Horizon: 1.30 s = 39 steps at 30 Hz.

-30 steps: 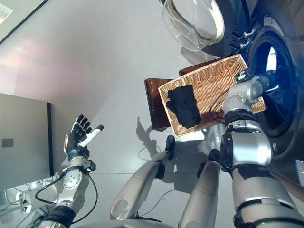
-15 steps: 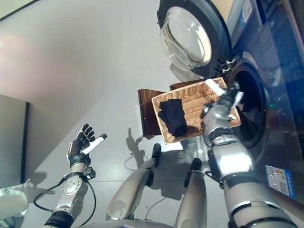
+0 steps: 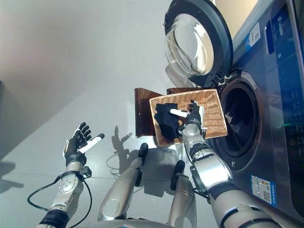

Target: Pick up the clothes and place them into the washing machine

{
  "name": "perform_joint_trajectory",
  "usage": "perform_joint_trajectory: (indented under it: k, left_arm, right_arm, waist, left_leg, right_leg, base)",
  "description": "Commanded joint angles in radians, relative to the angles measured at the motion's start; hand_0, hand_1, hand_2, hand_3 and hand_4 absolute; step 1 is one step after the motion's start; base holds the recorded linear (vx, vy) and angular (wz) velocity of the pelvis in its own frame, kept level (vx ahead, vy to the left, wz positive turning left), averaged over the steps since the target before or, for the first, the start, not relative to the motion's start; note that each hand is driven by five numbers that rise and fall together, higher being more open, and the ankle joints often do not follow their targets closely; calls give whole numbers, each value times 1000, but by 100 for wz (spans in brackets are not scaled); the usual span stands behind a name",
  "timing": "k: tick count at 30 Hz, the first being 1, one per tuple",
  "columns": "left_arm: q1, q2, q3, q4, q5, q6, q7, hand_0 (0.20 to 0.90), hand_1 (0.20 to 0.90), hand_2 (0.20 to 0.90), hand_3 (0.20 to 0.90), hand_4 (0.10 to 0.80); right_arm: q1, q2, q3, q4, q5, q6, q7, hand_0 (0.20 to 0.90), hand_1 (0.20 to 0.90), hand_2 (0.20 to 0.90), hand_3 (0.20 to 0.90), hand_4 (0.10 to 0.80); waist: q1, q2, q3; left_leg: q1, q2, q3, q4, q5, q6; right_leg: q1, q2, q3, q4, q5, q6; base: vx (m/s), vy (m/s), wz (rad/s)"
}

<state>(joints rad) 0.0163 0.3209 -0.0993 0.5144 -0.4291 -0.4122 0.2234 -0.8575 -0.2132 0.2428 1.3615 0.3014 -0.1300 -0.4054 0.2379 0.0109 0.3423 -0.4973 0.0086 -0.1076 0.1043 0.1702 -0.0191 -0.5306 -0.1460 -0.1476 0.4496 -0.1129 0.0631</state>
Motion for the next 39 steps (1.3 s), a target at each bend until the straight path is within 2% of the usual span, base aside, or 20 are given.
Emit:
perform_joint_trajectory:
  k: [1, 7, 8, 9, 15, 25, 26, 27, 28, 29, 39]
  left_arm:
    - [-68, 108, 110, -193, 26, -90, 73, 900, 900, 900, 900, 800]
    - [-121, 132, 120, -317, 51, -102, 105, 900, 900, 900, 900, 800]
    - [-132, 131, 121, -335, 57, -102, 111, 900, 900, 900, 900, 800]
    - [-151, 132, 119, -360, 66, -102, 117, 900, 900, 900, 900, 800]
    - [-175, 128, 130, -412, 67, -107, 139, 900, 900, 900, 900, 800]
    - [-213, 102, 113, -450, 73, -122, 175, 900, 900, 900, 900, 800]
    - [-211, 101, 115, -448, 74, -123, 183, 900, 900, 900, 900, 800]
    - [-210, 100, 112, -448, 74, -123, 185, 900, 900, 900, 900, 800]
    - [-208, 99, 110, -448, 74, -123, 186, 900, 900, 900, 900, 800]
    - [-205, 97, 109, -448, 71, -124, 189, 900, 900, 900, 900, 800]
    - [-193, 95, 110, -435, 69, -126, 197, 900, 900, 900, 900, 800]
  right_arm:
    - [-5, 5, -12, -42, -25, -51, -52, 900, 900, 900, 900, 800]
    - [-4, 20, -19, -11, -31, -40, -73, 900, 900, 900, 900, 800]
    - [2, 27, -23, -8, -29, -40, -76, 900, 900, 900, 900, 800]
    - [10, 26, -28, 6, -26, -36, -72, 900, 900, 900, 900, 800]
    - [-1, 27, -30, 19, -16, -29, -79, 900, 900, 900, 900, 800]
    - [-38, 19, -20, 10, -18, -30, -88, 900, 900, 900, 900, 800]
    - [-45, 31, -10, -3, -21, -36, -92, 713, 713, 713, 713, 667]
    - [-40, 39, -6, -5, -24, -35, -91, 669, 669, 669, 669, 635]
    - [-37, 44, -3, -1, -28, -33, -90, 296, 296, 296, 296, 369]
    - [-42, 47, 0, 1, -32, -31, -93, 200, 200, 200, 200, 300]
    - [-39, 52, -16, 26, -55, -23, -105, 200, 200, 200, 200, 300]
  waist:
    - [55, -59, 40]
    - [82, -87, 77]
    - [84, -95, 82]
    - [93, -98, 97]
    - [106, -97, 123]
    - [124, -71, 171]
    - [125, -73, 171]
    - [125, -74, 171]
    - [127, -73, 169]
    - [130, -72, 166]
    - [133, -66, 151]
  left_leg:
    - [-65, -32, 17, 78, -78, -50]
    - [-120, -35, -6, 137, -104, -57]
    - [-123, -35, -12, 160, -147, -59]
    - [-146, -38, -18, 184, -155, -60]
    - [-184, -43, -27, 206, -164, -60]
    - [-236, -51, -32, 223, -165, -55]
    - [-236, -52, -33, 220, -163, -55]
    - [-234, -52, -34, 216, -163, -54]
    - [-232, -53, -36, 213, -162, -54]
    - [-232, -54, -36, 211, -162, -54]
    - [-222, -60, -46, 191, -158, -53]
  right_leg:
    - [79, -26, -26, -206, 118, 31]
    - [46, -22, -54, -152, 81, 22]
    - [46, -20, -50, -129, 46, 25]
    - [32, -19, -61, -111, 35, 21]
    - [1, -20, -73, -76, 14, 17]
    - [-52, -34, -83, -42, 1, 20]
    - [-48, -33, -84, -45, 0, 20]
    - [-48, -34, -85, -46, 0, 20]
    - [-47, -36, -87, -47, 0, 20]
    - [-47, -37, -90, -47, 0, 20]
    - [-41, -39, -96, -49, -6, 18]
  base:
    - [8, -93, 25]
    - [16, -58, 26]
    - [89, -89, 16]
    - [87, -82, 18]
    - [-2, -11, 12]
    - [7, -2, 1]
    - [54, -19, 2]
    - [53, -20, 4]
    - [37, -14, 4]
    - [22, -8, 4]
    - [6, -4, 2]
